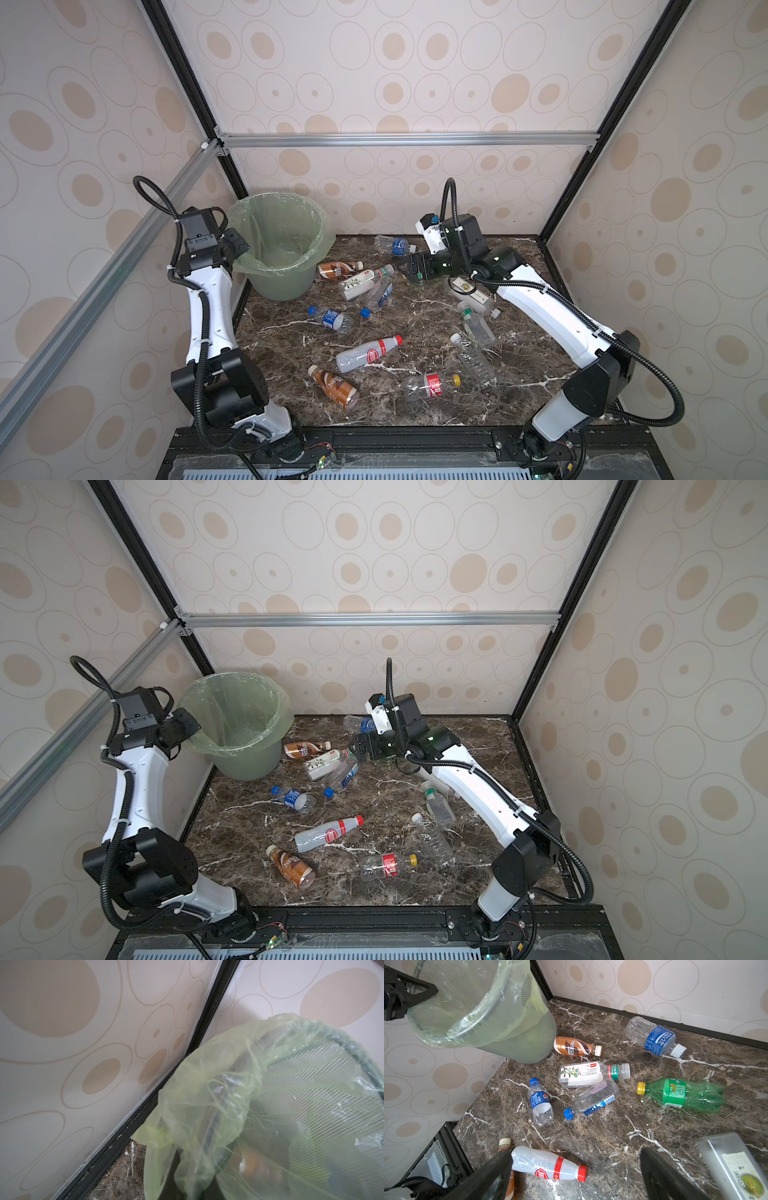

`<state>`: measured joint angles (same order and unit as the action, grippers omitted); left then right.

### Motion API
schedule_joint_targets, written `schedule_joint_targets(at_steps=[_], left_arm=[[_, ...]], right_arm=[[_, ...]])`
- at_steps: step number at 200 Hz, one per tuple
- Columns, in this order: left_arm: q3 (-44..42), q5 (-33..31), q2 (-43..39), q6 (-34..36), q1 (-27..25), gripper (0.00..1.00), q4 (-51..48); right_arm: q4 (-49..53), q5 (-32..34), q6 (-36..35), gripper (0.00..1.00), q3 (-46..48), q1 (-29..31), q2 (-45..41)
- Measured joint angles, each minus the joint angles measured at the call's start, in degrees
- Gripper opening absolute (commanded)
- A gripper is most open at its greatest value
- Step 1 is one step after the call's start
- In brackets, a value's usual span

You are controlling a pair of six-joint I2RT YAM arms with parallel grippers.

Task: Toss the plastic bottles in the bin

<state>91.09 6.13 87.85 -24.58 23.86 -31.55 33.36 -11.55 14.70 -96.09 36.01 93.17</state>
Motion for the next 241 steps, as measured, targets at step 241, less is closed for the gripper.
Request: schedule_joint_targets(at_steps=[241], left_arm=[[9.0, 5.5, 10.3, 1.5, 0.2, 0.00, -6.6]], right_arm=[[-0.1, 1.8, 0.6, 0.99, 0.0, 0.7, 0.5]])
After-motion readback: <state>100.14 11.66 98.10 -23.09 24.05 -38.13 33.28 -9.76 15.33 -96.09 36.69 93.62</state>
